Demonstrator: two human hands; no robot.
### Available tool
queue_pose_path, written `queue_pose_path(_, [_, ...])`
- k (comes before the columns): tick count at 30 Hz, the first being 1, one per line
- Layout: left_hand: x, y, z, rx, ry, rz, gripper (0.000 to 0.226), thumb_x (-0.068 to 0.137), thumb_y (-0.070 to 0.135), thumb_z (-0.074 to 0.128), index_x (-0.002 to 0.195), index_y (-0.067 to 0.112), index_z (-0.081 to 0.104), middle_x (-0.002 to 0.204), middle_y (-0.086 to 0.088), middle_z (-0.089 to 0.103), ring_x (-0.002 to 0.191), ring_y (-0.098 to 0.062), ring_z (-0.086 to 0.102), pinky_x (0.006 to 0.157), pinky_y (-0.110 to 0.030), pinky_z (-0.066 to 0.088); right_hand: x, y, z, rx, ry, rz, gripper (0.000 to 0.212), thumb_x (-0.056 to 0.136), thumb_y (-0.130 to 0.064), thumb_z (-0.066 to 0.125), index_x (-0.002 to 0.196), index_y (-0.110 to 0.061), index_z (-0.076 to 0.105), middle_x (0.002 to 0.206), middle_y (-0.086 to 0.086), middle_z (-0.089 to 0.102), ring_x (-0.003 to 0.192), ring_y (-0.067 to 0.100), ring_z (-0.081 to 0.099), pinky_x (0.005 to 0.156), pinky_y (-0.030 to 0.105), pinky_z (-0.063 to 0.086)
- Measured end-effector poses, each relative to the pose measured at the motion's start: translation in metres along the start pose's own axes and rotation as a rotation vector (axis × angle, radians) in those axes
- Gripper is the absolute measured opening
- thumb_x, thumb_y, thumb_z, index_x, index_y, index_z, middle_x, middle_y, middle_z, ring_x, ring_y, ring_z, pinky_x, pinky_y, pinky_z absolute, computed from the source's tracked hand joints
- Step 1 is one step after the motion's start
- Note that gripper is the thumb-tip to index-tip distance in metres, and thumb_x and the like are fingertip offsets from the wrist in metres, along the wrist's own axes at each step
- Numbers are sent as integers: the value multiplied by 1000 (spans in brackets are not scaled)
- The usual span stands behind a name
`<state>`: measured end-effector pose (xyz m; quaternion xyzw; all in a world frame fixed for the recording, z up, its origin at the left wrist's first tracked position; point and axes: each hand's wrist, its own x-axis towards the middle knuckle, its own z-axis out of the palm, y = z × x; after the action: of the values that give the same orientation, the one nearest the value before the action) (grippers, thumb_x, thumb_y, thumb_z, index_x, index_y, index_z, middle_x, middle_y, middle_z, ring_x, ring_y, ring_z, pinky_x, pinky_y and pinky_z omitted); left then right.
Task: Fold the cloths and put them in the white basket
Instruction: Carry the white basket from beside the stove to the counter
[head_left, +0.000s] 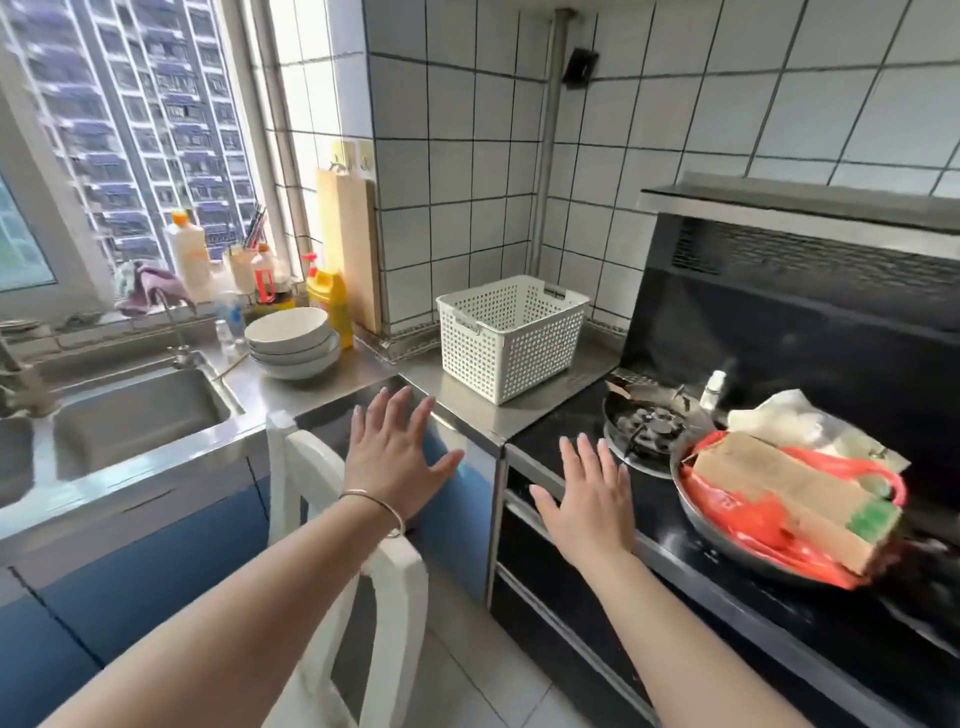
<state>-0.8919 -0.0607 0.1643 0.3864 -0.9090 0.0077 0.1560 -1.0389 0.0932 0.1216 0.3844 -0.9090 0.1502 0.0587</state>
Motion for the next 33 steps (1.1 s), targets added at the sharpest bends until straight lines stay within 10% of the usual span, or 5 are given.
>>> queue_pose_path(24, [435,52,147,3,-128,-279,72,86,64,36,146,27,23,148,-9,34,138,-30,29,115,-42,24,514,92,64,74,-27,-17,53,92,-34,47,140,-13,35,147,9,37,137,26,26,111,38,26])
queue_pose_path(33, [516,48,206,-579,53,-1039,64,81,22,63,138,13,37,137,-21,39,125,-37,43,108,-41,36,685,117,118,92,-60,-25,47,85,-18,54,131,-12,47,136,15,46,128,33,37,105,41,33])
